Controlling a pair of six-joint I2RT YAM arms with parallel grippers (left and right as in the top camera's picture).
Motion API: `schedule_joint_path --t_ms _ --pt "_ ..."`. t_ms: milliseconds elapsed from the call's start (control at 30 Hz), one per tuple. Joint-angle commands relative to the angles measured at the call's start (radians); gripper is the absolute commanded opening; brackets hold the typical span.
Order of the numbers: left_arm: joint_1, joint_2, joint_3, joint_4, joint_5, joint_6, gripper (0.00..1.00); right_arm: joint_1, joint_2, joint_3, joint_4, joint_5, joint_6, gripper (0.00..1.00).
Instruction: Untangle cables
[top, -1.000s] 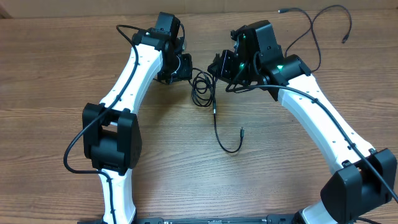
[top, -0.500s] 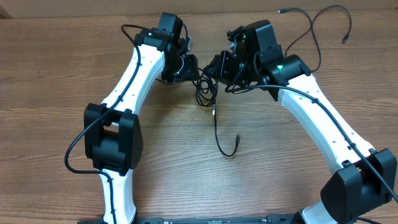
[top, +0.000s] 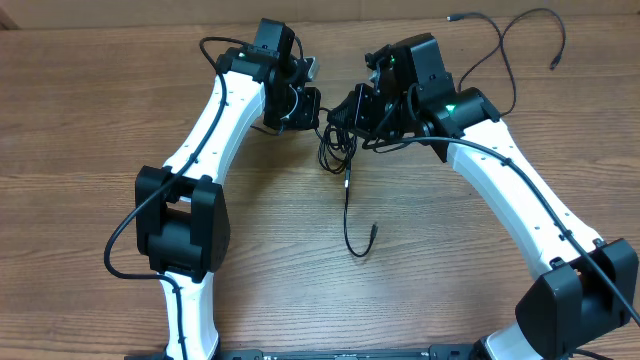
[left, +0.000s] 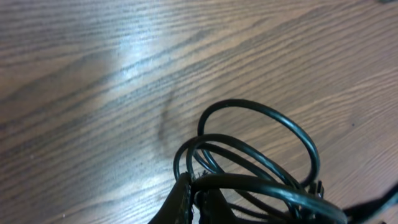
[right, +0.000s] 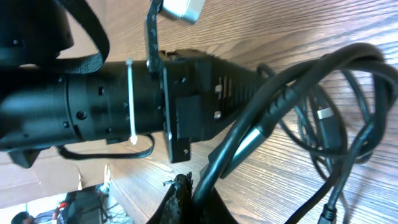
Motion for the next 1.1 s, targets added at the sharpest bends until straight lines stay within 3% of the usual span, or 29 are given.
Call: schedule_joint_path --t_ms 0,133,367,533,600,667,833,967,1067 --pt "0.014 -0.026 0.033 -0.03 0.024 0.004 0.04 -0.012 -0.003 0.004 -0.012 0.057 -0.006 0.04" --pt "0.048 -0.061 0.077 -0.088 -0.003 -0.037 0.04 -0.044 -0.003 0.004 -0.061 0.253 -0.005 0.04" --pt "0.105 -0.171 0.098 -0.16 -0.273 -0.184 0.04 -0.117 -0.002 0.003 -0.132 0.512 -0.002 0.11" --pt "0.109 -0.199 0.098 -0.183 -0.338 -0.214 0.04 -0.143 0.006 0.003 -0.135 0.513 -0.002 0.31" --pt "0.104 -0.195 0.095 -0.187 -0.309 -0.213 0.04 -0.143 0.012 0.003 -0.134 0.494 -0.003 0.47" --pt "0.096 -0.192 0.094 -0.194 -0.274 -0.212 0.04 -0.137 0.023 0.003 -0.134 0.45 -0.003 0.57" --pt "0.068 -0.193 0.095 -0.17 -0.026 -0.056 0.04 -0.12 0.07 0.003 -0.134 0.41 -0.003 0.72" --pt "0.061 -0.195 0.106 -0.164 0.324 0.157 0.04 -0.119 0.101 0.003 -0.138 0.405 -0.003 0.82" --pt "0.093 -0.197 0.119 -0.15 0.475 0.161 0.04 -0.119 0.109 0.003 -0.153 0.365 -0.007 0.84"
